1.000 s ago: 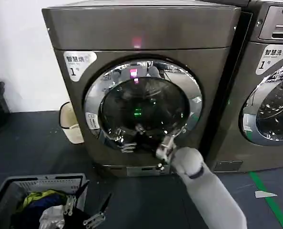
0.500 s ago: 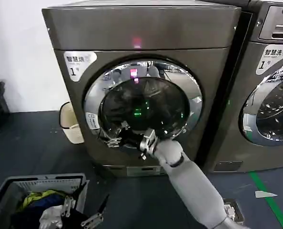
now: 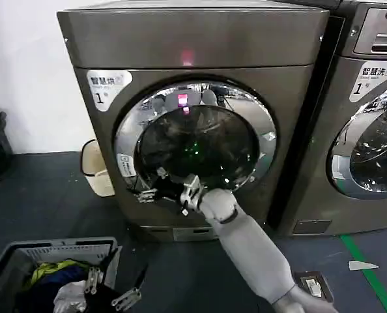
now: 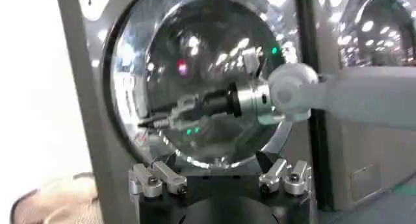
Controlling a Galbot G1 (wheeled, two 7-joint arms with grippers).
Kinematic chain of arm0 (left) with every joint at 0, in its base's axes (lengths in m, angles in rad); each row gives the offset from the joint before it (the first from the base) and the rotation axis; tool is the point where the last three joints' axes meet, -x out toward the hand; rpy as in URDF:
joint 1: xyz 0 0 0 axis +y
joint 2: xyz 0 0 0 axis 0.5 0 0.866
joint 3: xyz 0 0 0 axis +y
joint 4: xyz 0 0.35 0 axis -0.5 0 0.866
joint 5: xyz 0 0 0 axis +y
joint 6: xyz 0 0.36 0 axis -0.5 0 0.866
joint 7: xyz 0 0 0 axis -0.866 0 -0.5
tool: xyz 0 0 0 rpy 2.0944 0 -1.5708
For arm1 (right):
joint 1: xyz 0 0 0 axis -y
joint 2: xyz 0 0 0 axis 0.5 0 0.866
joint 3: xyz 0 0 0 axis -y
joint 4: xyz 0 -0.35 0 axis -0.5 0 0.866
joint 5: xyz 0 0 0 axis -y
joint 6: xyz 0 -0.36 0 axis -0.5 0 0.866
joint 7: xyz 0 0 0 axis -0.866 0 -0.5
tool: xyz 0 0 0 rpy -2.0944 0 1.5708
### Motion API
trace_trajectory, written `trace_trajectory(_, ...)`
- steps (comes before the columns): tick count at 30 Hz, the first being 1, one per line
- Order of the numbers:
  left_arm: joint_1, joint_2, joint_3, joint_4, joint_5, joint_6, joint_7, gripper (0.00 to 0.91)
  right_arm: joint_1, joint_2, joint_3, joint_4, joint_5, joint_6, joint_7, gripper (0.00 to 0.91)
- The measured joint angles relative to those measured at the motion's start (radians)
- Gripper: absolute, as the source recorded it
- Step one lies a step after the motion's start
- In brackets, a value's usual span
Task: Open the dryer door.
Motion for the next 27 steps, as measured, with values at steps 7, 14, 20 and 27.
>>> trace_trajectory(7,-0.019,0.007,-0.037,0.011,0.042,-0.003,0.046,0.907,-0.001,-0.019,0.001,0.024,0.034,-0.038,-0.085,0.907)
trace_trajectory(14,-0.033,0.032,-0.119,0.039,-0.043,0.019,0.115,0.907,-0.016,-0.045,0.004,0.061,0.035,-0.036,-0.160,0.907)
trace_trajectory(20,-0.056,0.057,-0.212,0.076,-0.095,0.030,0.141,0.907,-0.031,-0.083,0.017,0.110,0.056,-0.069,-0.297,0.907)
trace_trajectory(27,-0.083,0.100,-0.351,0.135,-0.279,0.028,0.189,0.907,-0.064,-0.119,0.040,0.168,0.057,-0.065,-0.456,0.907)
